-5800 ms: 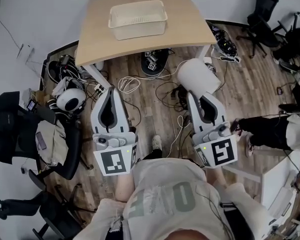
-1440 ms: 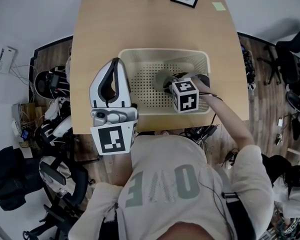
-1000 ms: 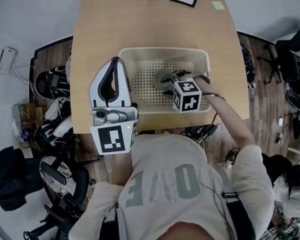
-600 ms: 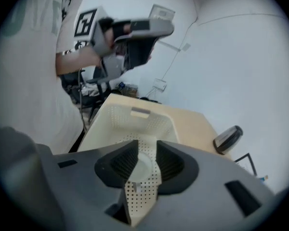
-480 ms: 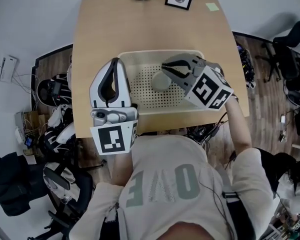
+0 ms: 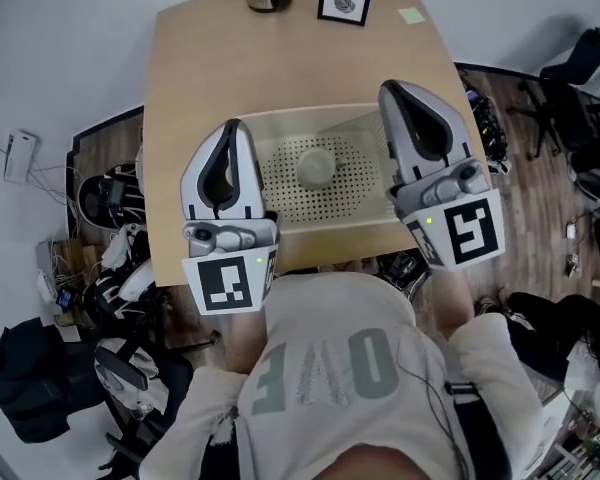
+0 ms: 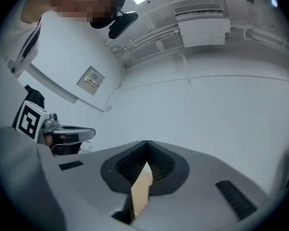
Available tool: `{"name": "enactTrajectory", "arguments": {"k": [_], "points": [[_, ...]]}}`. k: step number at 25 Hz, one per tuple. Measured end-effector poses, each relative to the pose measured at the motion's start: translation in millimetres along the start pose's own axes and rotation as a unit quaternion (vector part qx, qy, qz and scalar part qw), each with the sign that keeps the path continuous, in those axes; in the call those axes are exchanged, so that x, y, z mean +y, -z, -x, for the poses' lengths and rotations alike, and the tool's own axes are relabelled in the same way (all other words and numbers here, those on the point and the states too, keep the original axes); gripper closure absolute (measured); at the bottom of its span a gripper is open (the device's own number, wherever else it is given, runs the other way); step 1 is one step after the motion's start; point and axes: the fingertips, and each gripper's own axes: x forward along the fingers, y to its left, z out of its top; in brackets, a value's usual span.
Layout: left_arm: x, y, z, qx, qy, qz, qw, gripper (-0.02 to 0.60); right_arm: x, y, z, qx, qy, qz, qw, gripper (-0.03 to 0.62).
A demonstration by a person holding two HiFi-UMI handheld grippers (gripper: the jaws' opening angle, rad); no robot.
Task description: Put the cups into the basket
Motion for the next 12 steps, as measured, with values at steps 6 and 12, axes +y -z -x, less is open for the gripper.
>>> {"name": "enactTrajectory", "arguments": {"k": [6, 12], "points": [[-11.5, -8.8, -5.9, -0.01, 0.014, -0.005, 0.9998, 0.577, -13.3, 9.2, 42.4, -0.01, 0.106, -0.033, 0.994, 0.595], [-22.9, -12.7, -9.0, -0.015, 0.027, -0.005, 0.9995, 0.577, -15.4, 25.9, 57.0, 0.012, 0.125, -0.057, 0.99, 0.597]]}}
